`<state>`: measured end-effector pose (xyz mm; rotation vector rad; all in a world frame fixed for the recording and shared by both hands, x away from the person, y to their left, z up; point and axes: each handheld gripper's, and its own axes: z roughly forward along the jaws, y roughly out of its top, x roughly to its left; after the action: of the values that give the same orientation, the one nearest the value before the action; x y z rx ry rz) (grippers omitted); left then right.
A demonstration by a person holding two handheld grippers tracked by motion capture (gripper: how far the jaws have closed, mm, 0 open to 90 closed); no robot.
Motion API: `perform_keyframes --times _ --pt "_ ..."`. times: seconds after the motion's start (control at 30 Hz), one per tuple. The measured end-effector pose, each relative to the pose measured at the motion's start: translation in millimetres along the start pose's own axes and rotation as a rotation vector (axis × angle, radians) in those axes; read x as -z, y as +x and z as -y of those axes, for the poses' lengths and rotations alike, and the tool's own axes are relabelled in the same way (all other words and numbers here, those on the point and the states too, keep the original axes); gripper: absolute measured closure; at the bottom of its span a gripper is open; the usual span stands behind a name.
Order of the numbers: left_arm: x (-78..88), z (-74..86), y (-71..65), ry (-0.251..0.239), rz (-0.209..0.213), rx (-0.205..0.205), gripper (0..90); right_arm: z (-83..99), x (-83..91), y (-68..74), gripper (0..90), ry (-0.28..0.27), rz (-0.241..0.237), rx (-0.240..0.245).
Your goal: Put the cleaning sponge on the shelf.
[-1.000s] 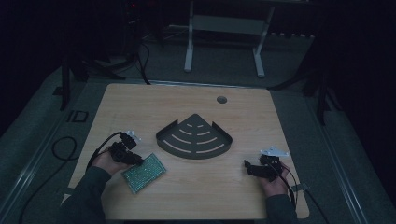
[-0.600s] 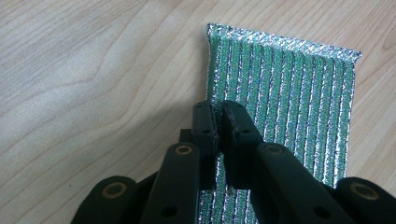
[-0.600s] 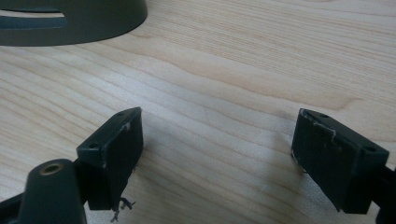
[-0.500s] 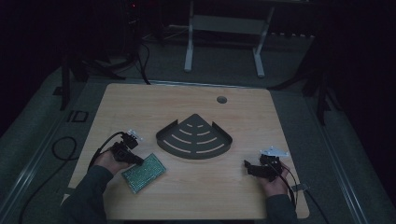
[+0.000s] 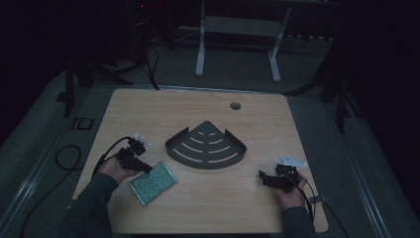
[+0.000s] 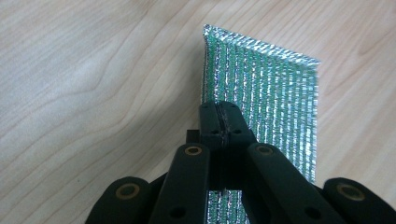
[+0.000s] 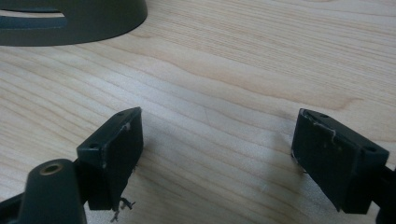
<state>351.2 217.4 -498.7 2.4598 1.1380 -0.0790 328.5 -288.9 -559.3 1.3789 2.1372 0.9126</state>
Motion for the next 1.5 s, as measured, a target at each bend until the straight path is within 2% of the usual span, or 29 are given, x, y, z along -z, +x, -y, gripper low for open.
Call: perform_keyframes --times 0.27,0.97,1.07,1.5 --pt "12.5 -7.0 -0.9 -0.013 0.007 -0.015 90.0 0.0 0.0 0.0 16.2 0.000 0.000 0.000" --pt "40.6 -25.3 -0.7 -0.048 -0.028 -0.026 90.0 0.0 0.0 0.0 16.2 0.000 0.000 0.000" --pt "48.6 -31.3 -1.1 -0.050 -0.044 -0.034 90.0 0.0 0.0 0.1 16.2 0.000 0.000 -0.001" --pt "56.9 -44.8 -2.2 -0.055 -0.070 -0.035 90.0 0.0 0.0 0.0 16.2 0.000 0.000 0.000"
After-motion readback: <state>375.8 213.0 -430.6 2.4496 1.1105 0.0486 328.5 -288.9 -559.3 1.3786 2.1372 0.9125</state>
